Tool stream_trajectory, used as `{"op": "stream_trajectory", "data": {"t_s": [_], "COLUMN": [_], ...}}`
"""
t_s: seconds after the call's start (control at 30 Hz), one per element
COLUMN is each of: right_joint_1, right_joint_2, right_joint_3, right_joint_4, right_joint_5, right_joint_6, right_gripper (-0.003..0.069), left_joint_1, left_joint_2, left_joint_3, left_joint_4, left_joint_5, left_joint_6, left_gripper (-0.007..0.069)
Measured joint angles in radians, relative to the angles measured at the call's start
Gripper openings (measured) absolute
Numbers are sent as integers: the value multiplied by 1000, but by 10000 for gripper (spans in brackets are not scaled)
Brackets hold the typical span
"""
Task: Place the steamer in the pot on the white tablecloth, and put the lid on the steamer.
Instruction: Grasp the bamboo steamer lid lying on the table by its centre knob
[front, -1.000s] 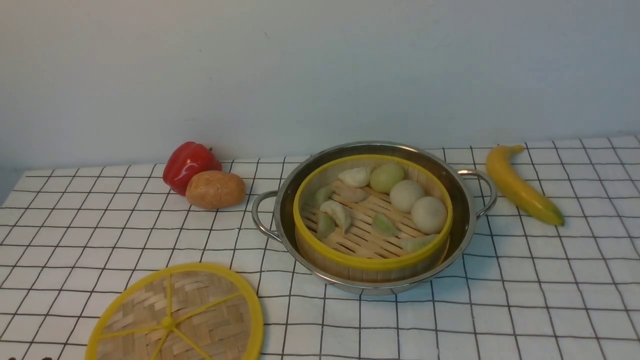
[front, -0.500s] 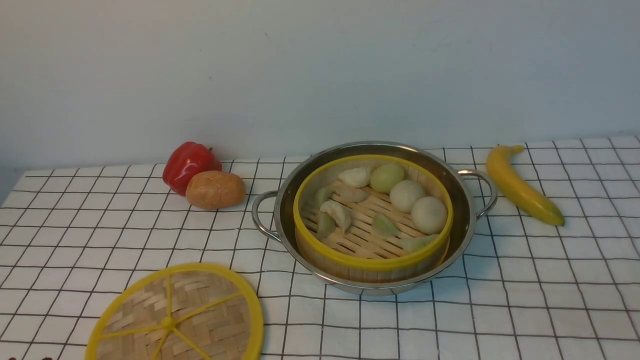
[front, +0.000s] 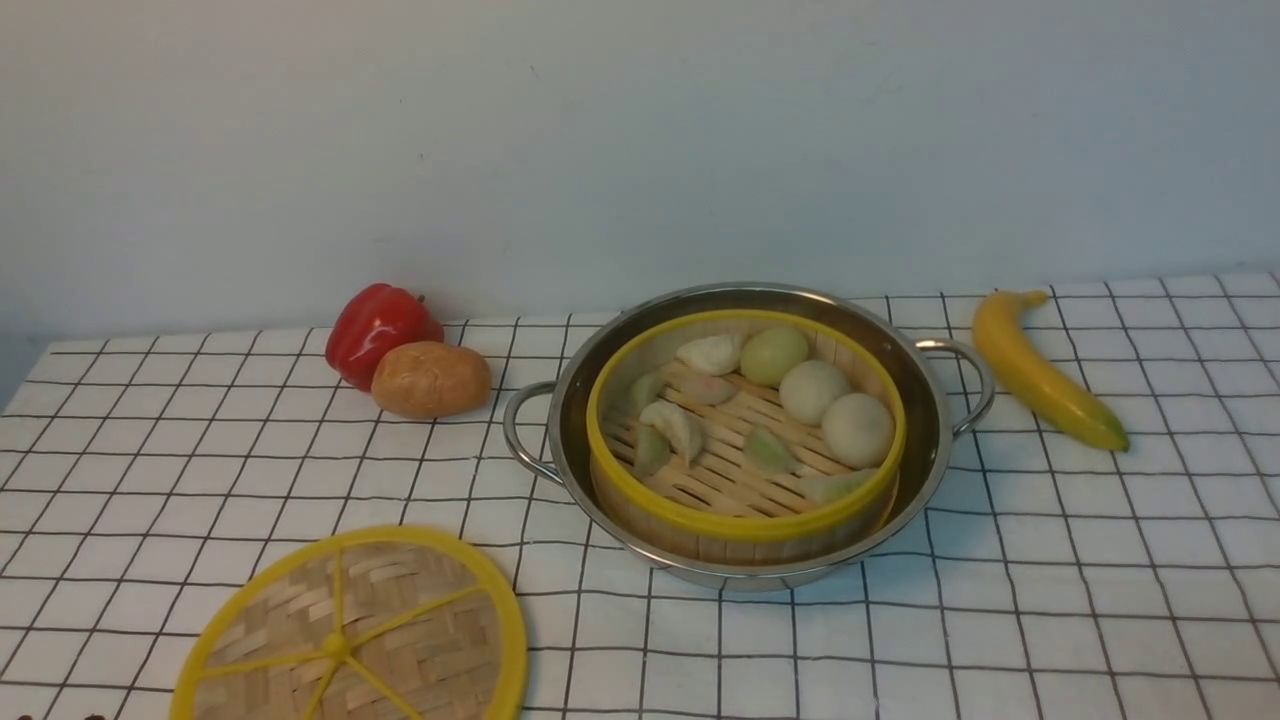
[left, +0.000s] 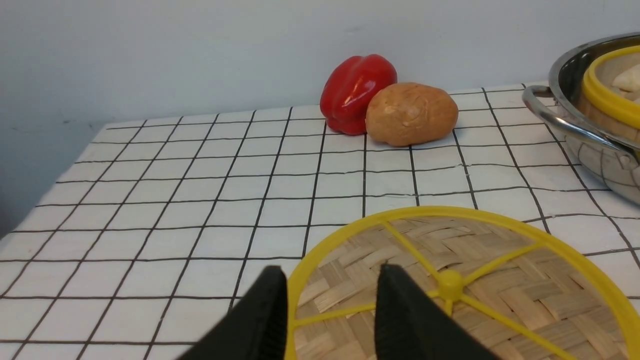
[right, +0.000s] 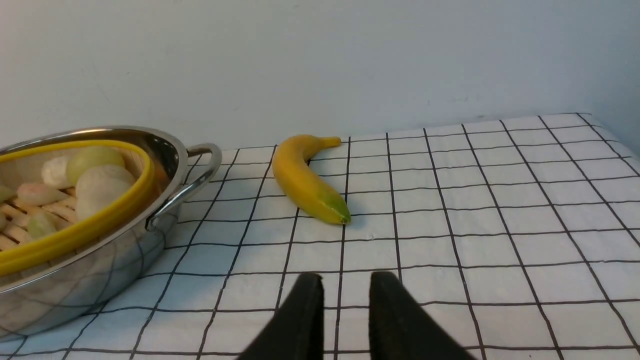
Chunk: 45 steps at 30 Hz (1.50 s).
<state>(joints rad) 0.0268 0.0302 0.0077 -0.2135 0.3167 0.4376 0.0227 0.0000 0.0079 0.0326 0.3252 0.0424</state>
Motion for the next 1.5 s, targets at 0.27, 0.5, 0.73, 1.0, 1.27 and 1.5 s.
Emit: {"op": "stream_trajectory", "data": {"t_s": [0.27,0.5,0.73,1.0,1.27,1.5], "right_joint_1": [0,0,0,0,0,0], "right_joint_2": [-21,-25,-25,-25,-25,-25], "right_joint_3": [1,1,1,1,1,1], "right_joint_4": [129,238,248,249,249,249], "right_joint_5": [11,20,27,27,27,27], "right_joint_6": [-122,-321,-327,-327,-327,-319], "right_gripper": [184,204,218,237,240,240], "left_joint_1": [0,0,0,0,0,0], "left_joint_2": [0,0,0,0,0,0], "left_joint_3": [0,0,0,0,0,0], "left_joint_4": [0,0,0,0,0,-33], "left_joint_5": [0,0,0,0,0,-104], "left_joint_6": [0,0,0,0,0,-9], "left_gripper": [244,244,244,244,244,244]}}
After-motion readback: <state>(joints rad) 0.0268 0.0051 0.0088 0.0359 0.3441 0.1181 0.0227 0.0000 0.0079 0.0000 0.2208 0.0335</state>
